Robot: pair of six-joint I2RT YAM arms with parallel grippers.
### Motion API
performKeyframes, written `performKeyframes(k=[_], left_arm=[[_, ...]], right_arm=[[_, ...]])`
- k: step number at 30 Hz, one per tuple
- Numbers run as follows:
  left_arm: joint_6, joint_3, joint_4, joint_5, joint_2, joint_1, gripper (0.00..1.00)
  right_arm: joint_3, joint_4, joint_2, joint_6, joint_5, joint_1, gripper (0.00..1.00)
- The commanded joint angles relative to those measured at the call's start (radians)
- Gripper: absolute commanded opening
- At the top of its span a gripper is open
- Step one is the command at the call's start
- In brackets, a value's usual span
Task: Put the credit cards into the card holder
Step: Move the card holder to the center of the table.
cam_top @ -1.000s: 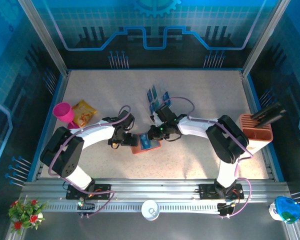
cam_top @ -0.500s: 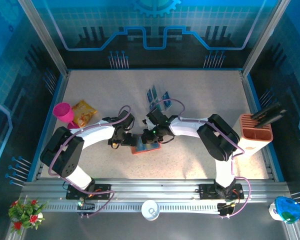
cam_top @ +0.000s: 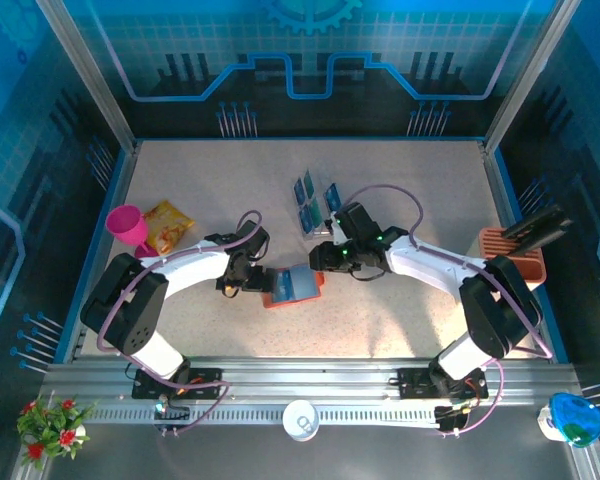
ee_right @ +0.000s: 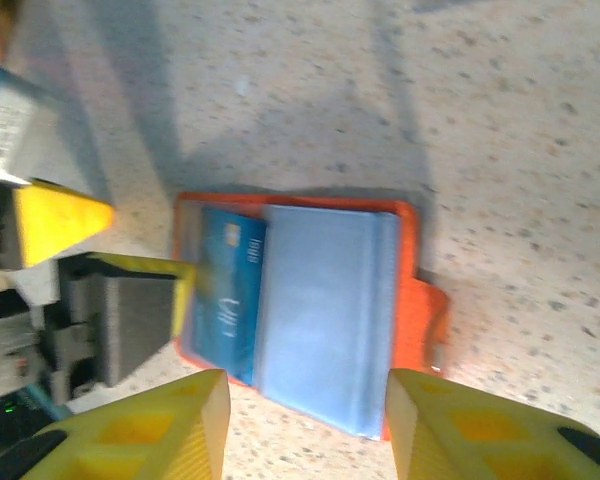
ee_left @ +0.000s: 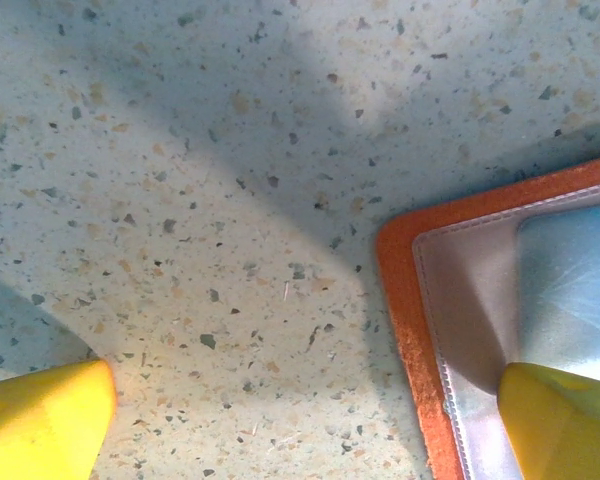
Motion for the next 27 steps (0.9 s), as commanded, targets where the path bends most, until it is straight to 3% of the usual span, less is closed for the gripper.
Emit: performKeyframes(k=[1, 5, 9, 10, 13, 15, 27], left_arm=[[0.007, 0.033, 0.036, 0.048, -0.005, -0.005, 0.99], [0.01, 0.042, 0.033, 0.048, -0.004, -0.005, 0.99], [0.013, 0.046, 0.032, 0.053, -0.003, -0.006, 0.99], [0.013, 0.047, 0.032, 0.053, -0.001, -0.006, 0.99], [0.018, 0.057, 0.029, 0.054, 0.001, -0.005, 0.99], [0.02, 0.067, 0.024, 0.057, -0.001, -0.005, 0.99], [0.01, 0.07, 0.022, 0.078, -0.01, -0.004, 0.99]], right_arm=[[-0.009, -0.06, 0.038, -0.028, 0.038, -0.005, 0.46], [0.021, -0.059, 0.101, -0.033, 0.054, -0.001, 0.46], [0.053, -0.058, 0.158, -0.032, 0.066, -0.001, 0.39], [0.06, -0.062, 0.168, -0.033, 0.068, -0.002, 0.35], [0.068, -0.077, 0.183, -0.035, 0.082, -0.007, 0.09], [0.056, -0.083, 0.168, -0.035, 0.091, -0.013, 0.0], [-0.018, -0.098, 0.078, -0.024, 0.106, -0.059, 0.0]])
